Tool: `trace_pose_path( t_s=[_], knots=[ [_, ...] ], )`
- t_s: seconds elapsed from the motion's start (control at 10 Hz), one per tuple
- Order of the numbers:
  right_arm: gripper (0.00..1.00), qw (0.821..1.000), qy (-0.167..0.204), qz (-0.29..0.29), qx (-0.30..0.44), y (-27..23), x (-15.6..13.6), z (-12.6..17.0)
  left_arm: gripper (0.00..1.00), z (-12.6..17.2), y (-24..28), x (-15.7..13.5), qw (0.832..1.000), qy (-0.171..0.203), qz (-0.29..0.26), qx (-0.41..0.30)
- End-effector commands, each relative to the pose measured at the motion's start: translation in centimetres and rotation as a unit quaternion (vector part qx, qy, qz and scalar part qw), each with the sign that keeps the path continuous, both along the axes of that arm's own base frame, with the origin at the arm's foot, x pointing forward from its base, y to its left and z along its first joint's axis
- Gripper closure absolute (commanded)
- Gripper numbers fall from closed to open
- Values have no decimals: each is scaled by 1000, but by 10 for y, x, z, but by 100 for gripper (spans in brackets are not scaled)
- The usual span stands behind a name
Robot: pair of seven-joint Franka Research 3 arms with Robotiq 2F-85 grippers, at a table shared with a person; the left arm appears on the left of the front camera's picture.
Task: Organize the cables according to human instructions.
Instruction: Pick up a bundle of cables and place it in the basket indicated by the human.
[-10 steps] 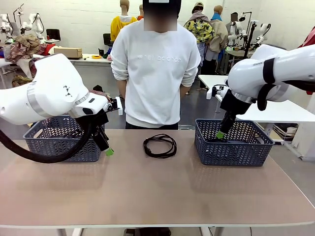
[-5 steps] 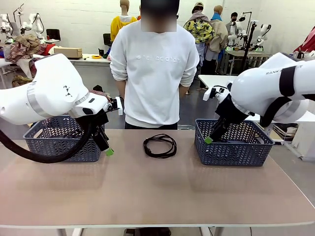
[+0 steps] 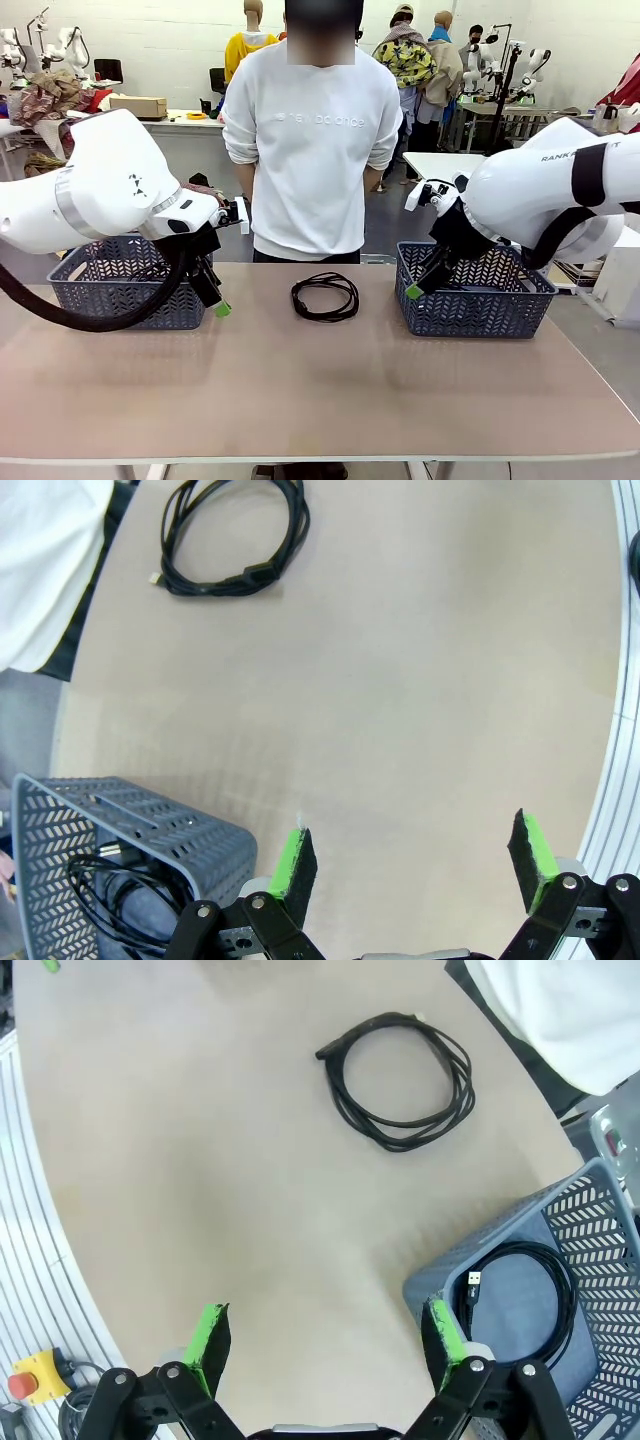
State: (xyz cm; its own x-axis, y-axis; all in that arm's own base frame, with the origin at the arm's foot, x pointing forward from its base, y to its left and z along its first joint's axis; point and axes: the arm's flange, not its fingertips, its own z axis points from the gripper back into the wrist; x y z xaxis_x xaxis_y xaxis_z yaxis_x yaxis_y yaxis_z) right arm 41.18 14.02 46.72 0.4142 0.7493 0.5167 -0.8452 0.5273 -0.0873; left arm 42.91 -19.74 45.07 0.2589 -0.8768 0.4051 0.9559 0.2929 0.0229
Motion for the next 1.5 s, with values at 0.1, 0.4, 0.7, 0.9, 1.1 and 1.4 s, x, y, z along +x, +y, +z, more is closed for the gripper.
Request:
trace_pose_path(
  t_s=[0.1, 0.4, 0.7, 0.9, 1.1, 1.4],
  knots=[
    [0, 1000, -1, -6, -1, -1, 0, 1, 0, 0, 2, 0, 1000, -1, 2, 0],
    [0, 1000, -1, -6, -1, -1, 0, 1, 0, 0, 2, 0, 1000, -1, 2, 0],
    [0, 1000, -1, -6, -1, -1, 0, 1, 0, 0, 2, 0, 1000, -1, 2, 0],
    [0, 1000, -1, -6, -1, -1, 0, 1, 0, 0, 2, 0, 1000, -1, 2, 0],
    [0, 1000, -1, -6, -1, -1, 0, 1, 0, 0, 2, 0, 1000, -1, 2, 0],
    [0, 1000, -1, -6, -1, -1, 0, 1, 0, 0, 2, 0, 1000, -1, 2, 0]
  ],
)
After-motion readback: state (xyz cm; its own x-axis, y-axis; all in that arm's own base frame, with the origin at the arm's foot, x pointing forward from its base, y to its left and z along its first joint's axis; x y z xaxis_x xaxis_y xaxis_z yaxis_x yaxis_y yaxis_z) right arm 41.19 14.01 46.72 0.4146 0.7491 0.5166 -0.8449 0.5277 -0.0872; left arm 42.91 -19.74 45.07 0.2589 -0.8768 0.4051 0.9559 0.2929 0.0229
